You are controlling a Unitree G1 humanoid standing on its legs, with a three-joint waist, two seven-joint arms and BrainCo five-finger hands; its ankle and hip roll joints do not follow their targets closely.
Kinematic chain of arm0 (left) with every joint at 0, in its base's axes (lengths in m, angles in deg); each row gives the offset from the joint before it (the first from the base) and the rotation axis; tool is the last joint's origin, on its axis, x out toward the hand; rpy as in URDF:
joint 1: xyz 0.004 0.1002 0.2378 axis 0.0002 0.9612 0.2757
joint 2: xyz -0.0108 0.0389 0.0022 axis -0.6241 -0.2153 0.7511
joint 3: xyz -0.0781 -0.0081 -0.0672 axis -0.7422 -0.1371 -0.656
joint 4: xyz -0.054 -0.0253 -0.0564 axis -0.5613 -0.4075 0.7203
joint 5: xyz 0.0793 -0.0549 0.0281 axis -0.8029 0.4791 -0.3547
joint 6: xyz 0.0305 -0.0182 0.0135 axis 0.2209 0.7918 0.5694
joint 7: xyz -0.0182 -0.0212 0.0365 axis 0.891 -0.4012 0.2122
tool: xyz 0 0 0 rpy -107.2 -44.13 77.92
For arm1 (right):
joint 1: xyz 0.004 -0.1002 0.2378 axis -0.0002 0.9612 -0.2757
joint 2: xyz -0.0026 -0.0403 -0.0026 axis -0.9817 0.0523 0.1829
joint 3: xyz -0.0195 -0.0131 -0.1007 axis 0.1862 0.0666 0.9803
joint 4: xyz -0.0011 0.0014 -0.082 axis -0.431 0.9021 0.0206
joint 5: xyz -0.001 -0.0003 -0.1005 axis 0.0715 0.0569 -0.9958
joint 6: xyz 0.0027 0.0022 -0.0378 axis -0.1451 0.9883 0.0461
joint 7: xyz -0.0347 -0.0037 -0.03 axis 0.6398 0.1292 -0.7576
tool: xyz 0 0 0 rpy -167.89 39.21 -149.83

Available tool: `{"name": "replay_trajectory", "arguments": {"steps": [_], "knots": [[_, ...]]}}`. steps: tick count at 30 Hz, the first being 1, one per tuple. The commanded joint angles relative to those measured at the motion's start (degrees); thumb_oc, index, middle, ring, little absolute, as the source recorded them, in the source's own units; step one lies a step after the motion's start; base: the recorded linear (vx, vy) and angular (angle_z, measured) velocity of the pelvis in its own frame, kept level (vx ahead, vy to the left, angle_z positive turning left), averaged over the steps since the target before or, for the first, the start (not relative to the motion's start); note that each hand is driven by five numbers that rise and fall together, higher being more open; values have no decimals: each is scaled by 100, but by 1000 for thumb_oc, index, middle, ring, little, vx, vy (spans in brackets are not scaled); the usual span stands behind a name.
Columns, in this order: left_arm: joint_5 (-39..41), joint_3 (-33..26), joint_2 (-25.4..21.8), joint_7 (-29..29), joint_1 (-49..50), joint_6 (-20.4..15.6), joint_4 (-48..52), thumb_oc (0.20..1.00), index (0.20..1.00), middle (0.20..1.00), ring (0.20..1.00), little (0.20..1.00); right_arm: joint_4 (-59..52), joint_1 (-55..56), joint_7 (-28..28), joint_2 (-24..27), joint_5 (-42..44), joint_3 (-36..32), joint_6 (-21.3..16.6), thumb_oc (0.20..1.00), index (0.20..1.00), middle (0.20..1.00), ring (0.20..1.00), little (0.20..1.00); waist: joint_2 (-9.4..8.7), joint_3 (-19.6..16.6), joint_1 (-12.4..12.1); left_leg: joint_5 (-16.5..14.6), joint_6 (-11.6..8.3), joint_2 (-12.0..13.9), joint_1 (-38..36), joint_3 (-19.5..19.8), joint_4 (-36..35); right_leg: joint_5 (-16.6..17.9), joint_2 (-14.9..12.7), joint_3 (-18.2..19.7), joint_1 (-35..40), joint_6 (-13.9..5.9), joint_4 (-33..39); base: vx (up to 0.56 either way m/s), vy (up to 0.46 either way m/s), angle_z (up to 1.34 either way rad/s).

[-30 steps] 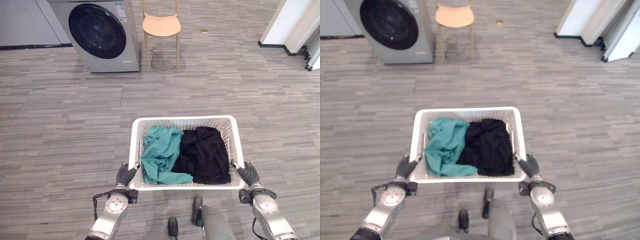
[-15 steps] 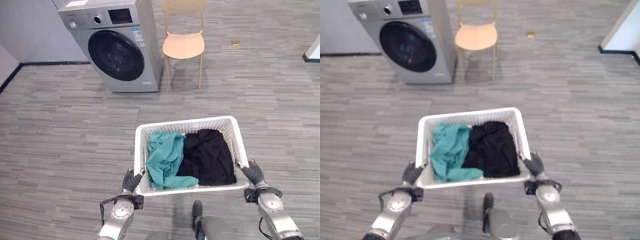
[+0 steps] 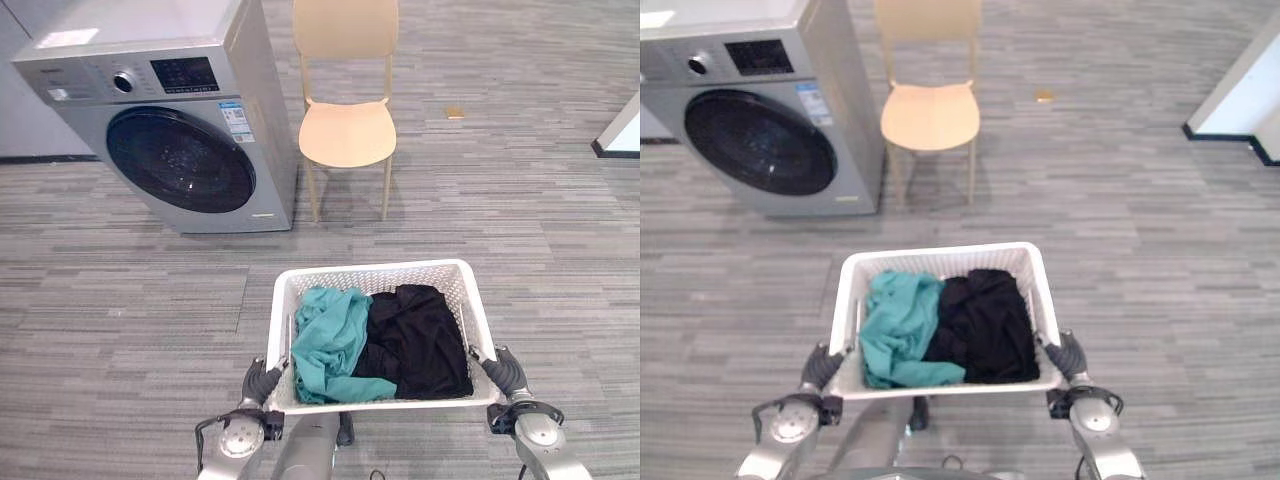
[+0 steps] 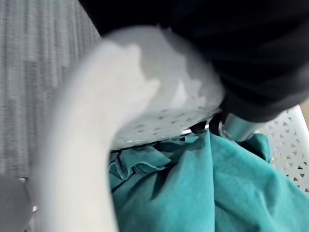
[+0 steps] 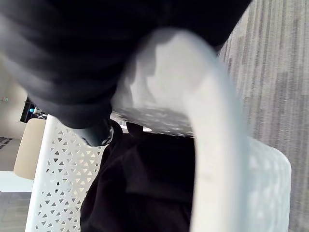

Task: Grab the laundry basket,head to the washer,open it,put in the laundry and shut it.

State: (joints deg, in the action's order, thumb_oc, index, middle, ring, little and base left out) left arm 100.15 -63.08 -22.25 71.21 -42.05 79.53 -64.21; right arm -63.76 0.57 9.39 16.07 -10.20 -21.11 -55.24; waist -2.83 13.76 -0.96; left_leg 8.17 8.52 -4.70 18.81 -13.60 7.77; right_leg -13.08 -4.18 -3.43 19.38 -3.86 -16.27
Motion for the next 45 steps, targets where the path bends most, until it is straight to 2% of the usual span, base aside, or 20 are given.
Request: {"name": "replay_trajectory", "arguments": {"steps": [1, 4, 6, 8, 10, 13, 16, 17, 18, 19, 20, 21, 23, 24, 28, 30, 32, 34, 43, 45], "knots": [[322, -40, -102, 235, -342, -665, 632, 200, 200, 200, 200, 200, -416, -401, 345, -168, 329, -22, -591, 200, 200, 200, 200, 200, 9, -330, -57, -671, -707, 523, -882, 359, -345, 1501, -185, 67, -1502, -722, -1185, 338, 167, -10], [360, -69, -131, 180, -398, -673, 622, 200, 200, 200, 200, 200, -398, -442, 346, -184, 311, 20, -598, 200, 200, 200, 200, 200, 63, -306, -27, -804, -675, 571, -1171, 332, -416, 1525, -282, -96, -1883, -655, -1305, 336, 119, -8], [397, -102, -146, 202, -411, -697, 645, 200, 200, 200, 200, 200, -354, -532, 388, -192, 348, 43, -531, 200, 200, 200, 200, 200, 210, -253, 117, -1212, -622, 539, -1843, 403, -515, 1027, -321, -687, -2594, -427, -681, 546, 107, -2], [402, -130, -132, 196, -400, -699, 650, 200, 200, 200, 200, 200, -335, -555, 385, -179, 379, 54, -538, 200, 200, 200, 200, 200, 228, -184, 185, -1315, -650, 531, -2037, 438, -531, 946, -281, -833, -2704, -404, -313, 379, 6, 32], [403, -174, -80, 189, -409, -708, 614, 200, 200, 200, 200, 200, -337, -567, 373, -166, 440, 40, -536, 200, 200, 200, 200, 200, 182, -95, 250, -1498, -716, 472, -2373, 551, -587, 1013, -193, -938, -2859, -441, 562, 457, -69, 36], [318, -268, -10, 184, -435, -771, 527, 200, 200, 200, 200, 200, -394, -522, 377, -158, 429, -38, -541, 200, 200, 200, 200, 200, 120, -65, 378, -1710, -837, 386, -2743, 777, -673, 1378, -56, -786, -3195, -594, 1556, 446, -114, 44], [267, -237, 67, 260, -336, -824, 503, 200, 200, 200, 200, 200, -412, -329, 444, -151, 438, -99, -563, 200, 200, 200, 200, 200, 97, -168, 468, -2141, -957, 384, -3122, 1027, -495, 1671, -166, -593, -3105, -556, 1690, 482, -185, 69], [267, -235, 68, 260, -329, -824, 506, 200, 200, 200, 200, 200, -414, -322, 445, -149, 439, -99, -564, 200, 200, 200, 200, 200, 105, -159, 476, -2158, -958, 394, -3128, 1036, -473, 1672, -161, -606, -3079, -557, 1702, 325, -146, 86], [267, -235, 68, 260, -329, -824, 506, 200, 200, 200, 200, 200, -414, -322, 445, -149, 439, -99, -564, 200, 200, 200, 200, 200, 107, -154, 479, -2161, -959, 396, -3131, 1039, -470, 1673, -160, -610, -3071, -557, 1705, 228, -150, 56], [269, -255, 118, 234, -356, -841, 446, 200, 200, 200, 200, 200, -358, -310, 439, -130, 452, -87, -654, 200, 200, 200, 200, 200, 185, -223, 501, -2062, -1165, 581, -3211, 1038, -187, 1722, -134, -671, -3003, -476, 1573, 442, -367, 74], [331, -203, 145, 347, -226, -777, 496, 200, 200, 200, 200, 200, -327, -300, 422, 11, 468, -144, -602, 200, 200, 200, 200, 200, 244, -272, 531, -1646, -1352, 927, -2803, 940, 799, 1707, -151, -868, -2706, -317, 1702, 440, -369, 68], [332, -203, 144, 348, -223, -776, 500, 200, 200, 200, 200, 200, -330, -297, 423, 12, 469, -144, -599, 200, 200, 200, 200, 200, 247, -279, 541, -1658, -1354, 931, -2779, 951, 829, 1712, -150, -878, -2707, -315, 1709, 306, -293, 67], [341, -220, 180, 380, -142, -760, 519, 200, 200, 200, 200, 200, -351, -302, 403, 141, 543, -204, -589, 200, 200, 200, 200, 200, 292, -283, 507, -1196, -1406, 1116, -2487, 903, 1434, 1430, 48, -902, -2221, -129, 1934, 256, -174, 20], [341, -219, 181, 380, -142, -760, 520, 200, 200, 200, 200, 200, -352, -302, 403, 142, 543, -205, -588, 200, 200, 200, 200, 200, 296, -280, 511, -1202, -1410, 1122, -2486, 908, 1445, 1431, 53, -906, -2212, -126, 1941, 235, -127, -30], [341, -160, 204, 344, -286, -702, 504, 200, 200, 200, 200, 200, -341, -323, 312, 219, 528, -261, -561, 200, 200, 200, 200, 200, 202, -197, 443, -1504, -1259, 1012, -1846, 766, 909, 1174, -15, -875, -1904, -109, 2056, 189, -56, -19], [335, -145, 200, 341, -334, -704, 510, 200, 200, 200, 200, 200, -332, -329, 283, 235, 521, -285, -568, 200, 200, 200, 200, 200, 198, -149, 416, -1462, -1249, 926, -1673, 762, 671, 1128, -23, -869, -1843, -115, 2045, 132, 10, -16], [267, -115, 200, 291, -426, -716, 491, 200, 200, 200, 200, 200, -240, -341, 210, 252, 443, -264, -572, 200, 200, 200, 200, 200, 334, -60, 347, -873, -1328, 824, -1465, 814, -229, 990, 122, -826, -1698, -96, 2010, 188, 55, 4], [232, -101, 202, 252, -463, -723, 496, 200, 200, 200, 200, 200, -208, -378, 151, 260, 378, -238, -555, 200, 200, 200, 200, 200, 364, -7, 330, -728, -1366, 842, -1356, 770, -337, 895, 154, -786, -1607, -62, 1926, 163, 81, -13], [79, -11, 139, 172, -509, -728, 304, 200, 200, 200, 200, 200, 90, -568, 65, 76, 36, -6, -497, 200, 200, 200, 200, 200, 261, -216, 246, -1006, -1138, 720, -1702, 645, -472, 726, 20, -455, -1365, -172, 1789, 191, 143, -24], [-25, 0, 64, 33, -685, -724, 198, 200, 200, 200, 200, 200, 214, -792, -14, -10, -70, 128, -473, 200, 200, 200, 200, 200, 232, -192, 221, -1190, -980, 679, -1717, 509, -413, 703, -95, -306, -1647, -279, 1250, 55, 220, -26]]}}
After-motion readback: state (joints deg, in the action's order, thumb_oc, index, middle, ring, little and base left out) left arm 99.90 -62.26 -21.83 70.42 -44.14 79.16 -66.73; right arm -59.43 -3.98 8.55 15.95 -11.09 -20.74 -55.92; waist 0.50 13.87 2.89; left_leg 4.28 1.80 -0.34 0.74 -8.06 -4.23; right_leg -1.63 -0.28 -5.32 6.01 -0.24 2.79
